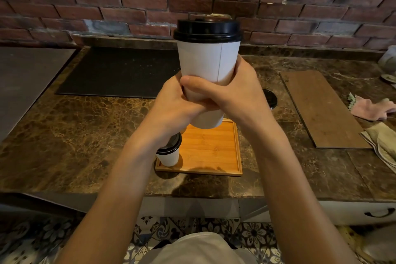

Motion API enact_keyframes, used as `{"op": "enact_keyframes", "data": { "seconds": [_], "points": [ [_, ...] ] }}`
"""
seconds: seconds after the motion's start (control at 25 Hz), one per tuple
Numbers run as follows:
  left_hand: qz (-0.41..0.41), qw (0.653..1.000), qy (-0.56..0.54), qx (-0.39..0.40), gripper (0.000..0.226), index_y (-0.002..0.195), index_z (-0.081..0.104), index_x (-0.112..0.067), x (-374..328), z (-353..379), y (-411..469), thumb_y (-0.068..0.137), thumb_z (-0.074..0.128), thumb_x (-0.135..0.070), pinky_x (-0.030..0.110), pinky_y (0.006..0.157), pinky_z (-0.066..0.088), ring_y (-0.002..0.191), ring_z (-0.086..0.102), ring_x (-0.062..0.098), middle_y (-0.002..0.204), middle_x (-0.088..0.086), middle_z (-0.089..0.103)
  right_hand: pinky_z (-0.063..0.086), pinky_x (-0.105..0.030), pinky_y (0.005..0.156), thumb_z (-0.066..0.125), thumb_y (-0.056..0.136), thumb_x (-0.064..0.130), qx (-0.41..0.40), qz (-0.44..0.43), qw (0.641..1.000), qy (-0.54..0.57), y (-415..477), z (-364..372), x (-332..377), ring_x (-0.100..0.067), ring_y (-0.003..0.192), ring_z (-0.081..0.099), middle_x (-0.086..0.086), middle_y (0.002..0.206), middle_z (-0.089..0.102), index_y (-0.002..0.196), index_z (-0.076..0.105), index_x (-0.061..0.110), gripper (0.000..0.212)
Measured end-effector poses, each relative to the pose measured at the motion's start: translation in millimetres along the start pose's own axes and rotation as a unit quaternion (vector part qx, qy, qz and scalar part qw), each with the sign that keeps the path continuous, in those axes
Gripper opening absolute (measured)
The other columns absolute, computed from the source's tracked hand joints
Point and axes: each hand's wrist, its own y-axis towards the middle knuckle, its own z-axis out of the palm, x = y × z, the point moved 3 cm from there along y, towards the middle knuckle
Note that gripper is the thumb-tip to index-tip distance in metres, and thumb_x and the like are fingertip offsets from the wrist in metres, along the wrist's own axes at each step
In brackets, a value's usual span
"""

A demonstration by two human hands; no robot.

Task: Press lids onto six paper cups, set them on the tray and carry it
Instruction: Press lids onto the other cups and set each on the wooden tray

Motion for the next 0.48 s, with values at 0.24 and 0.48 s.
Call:
{"op": "enact_keyframes", "data": {
  "seconds": [0.24,0.48],
  "points": [
    [0.014,0.999,-0.015,0.028,0.056,0.113,0.056,-0.030,-2.3,-4.7,-0.2,0.065,0.083,-0.023,0.013,0.075,0.052,0.099,0.063,0.003,0.105,-0.012,0.067,0.059,-0.034,0.080,0.089,0.065,0.034,0.031,0.009,0.997,0.065,-0.6,-9.0,3.3,-0.011,0.101,0.066,0.003,0.111,0.065,0.127,0.053,0.017,0.074],
    [0.014,0.996,-0.039,0.084,0.060,0.115,0.059,-0.025,-1.2,-7.7,1.9,0.059,0.079,-0.033,0.029,0.084,0.054,0.104,0.063,0.013,0.110,-0.007,0.067,0.057,-0.026,0.075,0.084,0.062,0.031,0.068,-0.007,0.992,0.104,-0.9,-9.6,3.2,-0.012,0.099,0.068,0.000,0.108,0.068,0.124,0.057,0.014,0.069]
  ]
}}
